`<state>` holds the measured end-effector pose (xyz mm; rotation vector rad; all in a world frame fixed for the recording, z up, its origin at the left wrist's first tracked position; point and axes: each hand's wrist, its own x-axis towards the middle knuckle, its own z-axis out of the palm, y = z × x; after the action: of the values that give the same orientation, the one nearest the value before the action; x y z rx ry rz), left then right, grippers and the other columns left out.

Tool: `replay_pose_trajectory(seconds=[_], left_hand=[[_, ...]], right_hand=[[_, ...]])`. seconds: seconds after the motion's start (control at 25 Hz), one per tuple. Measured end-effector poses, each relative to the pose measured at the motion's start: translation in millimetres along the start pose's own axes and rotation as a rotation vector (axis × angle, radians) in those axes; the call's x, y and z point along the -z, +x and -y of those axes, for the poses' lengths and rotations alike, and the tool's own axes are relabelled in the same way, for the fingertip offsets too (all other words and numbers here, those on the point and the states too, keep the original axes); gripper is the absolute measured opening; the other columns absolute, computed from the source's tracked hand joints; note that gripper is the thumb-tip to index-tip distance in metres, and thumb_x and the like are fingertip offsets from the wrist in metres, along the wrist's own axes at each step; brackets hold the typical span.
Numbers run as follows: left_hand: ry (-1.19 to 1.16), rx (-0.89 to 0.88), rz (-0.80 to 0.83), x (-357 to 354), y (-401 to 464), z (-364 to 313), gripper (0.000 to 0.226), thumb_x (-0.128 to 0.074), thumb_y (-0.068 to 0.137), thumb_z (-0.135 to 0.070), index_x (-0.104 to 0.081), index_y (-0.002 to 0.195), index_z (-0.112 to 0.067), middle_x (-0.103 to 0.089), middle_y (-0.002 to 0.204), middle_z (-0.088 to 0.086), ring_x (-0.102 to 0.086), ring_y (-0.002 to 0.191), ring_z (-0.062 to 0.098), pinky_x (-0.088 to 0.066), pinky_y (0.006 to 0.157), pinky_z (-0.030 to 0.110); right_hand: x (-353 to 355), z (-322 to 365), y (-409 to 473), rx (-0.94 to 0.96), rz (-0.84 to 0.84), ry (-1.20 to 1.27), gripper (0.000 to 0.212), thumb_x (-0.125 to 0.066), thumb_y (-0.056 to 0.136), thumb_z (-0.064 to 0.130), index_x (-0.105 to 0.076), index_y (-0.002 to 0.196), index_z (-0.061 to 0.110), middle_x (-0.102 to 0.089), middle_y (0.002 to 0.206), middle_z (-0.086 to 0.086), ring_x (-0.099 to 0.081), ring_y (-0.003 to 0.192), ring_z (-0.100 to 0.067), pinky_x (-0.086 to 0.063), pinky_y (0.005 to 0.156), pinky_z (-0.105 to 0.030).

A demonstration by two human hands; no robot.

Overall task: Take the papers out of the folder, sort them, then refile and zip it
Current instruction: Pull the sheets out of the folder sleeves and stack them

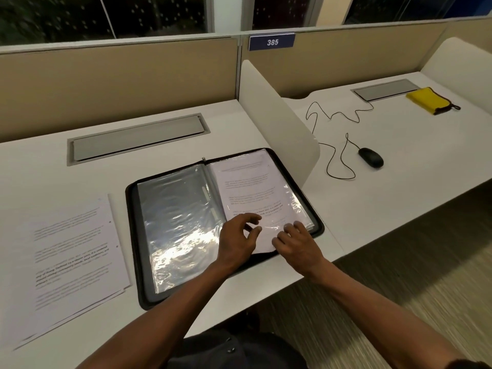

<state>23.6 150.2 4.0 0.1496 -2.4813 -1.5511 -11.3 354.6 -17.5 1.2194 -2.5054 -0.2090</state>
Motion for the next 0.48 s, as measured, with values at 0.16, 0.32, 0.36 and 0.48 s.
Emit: replay_pose_trajectory(seconds=[0.16, 0.32, 0.36, 0.48], left_hand=[[-0.021, -0.002, 0.017, 5, -11, 2, 0.021, -0.074, 0.088, -0.024, -0.07, 0.109, -0.022, -0.068, 0.109, -0.015, -0.061, 0.092, -0.01, -0.053, 0.08, 0.012], [0.17, -0.261, 0.2, 16, -46, 24, 0.045, -0.072, 0.083, -0.055, -0.066, 0.118, -0.028, -0.062, 0.12, -0.012, -0.055, 0.113, 0.002, -0.046, 0.095, 0.021], [0.291, -0.382, 0.309, 14, -56, 29, 0.056, -0.067, 0.082, -0.064, -0.062, 0.125, -0.028, -0.058, 0.127, -0.007, -0.05, 0.121, 0.01, -0.042, 0.101, 0.025], [0.668, -0.637, 0.462, -1, -78, 43, 0.064, -0.056, 0.086, -0.06, -0.048, 0.14, -0.026, -0.049, 0.142, 0.005, -0.04, 0.132, 0.024, -0.038, 0.107, 0.041]], right_hand=[[2, 3, -22, -0.039, -0.057, 0.037, 0.011, -0.075, 0.081, 0.013, -0.066, 0.087, 0.012, -0.068, 0.088, -0.008, -0.063, 0.086, -0.027, -0.053, 0.079, -0.039], [9, 22, -54, -0.282, -0.091, 0.176, 0.023, -0.083, 0.07, 0.007, -0.068, 0.086, 0.015, -0.068, 0.091, -0.003, -0.061, 0.091, -0.025, -0.048, 0.078, -0.038], [12, 29, -61, -0.354, -0.093, 0.217, 0.026, -0.083, 0.066, 0.005, -0.069, 0.086, 0.015, -0.067, 0.091, -0.002, -0.06, 0.092, -0.024, -0.048, 0.078, -0.037], [19, 51, -78, -0.577, -0.08, 0.337, 0.032, -0.086, 0.063, 0.005, -0.069, 0.089, 0.015, -0.066, 0.099, -0.003, -0.06, 0.101, -0.024, -0.051, 0.079, -0.037]])
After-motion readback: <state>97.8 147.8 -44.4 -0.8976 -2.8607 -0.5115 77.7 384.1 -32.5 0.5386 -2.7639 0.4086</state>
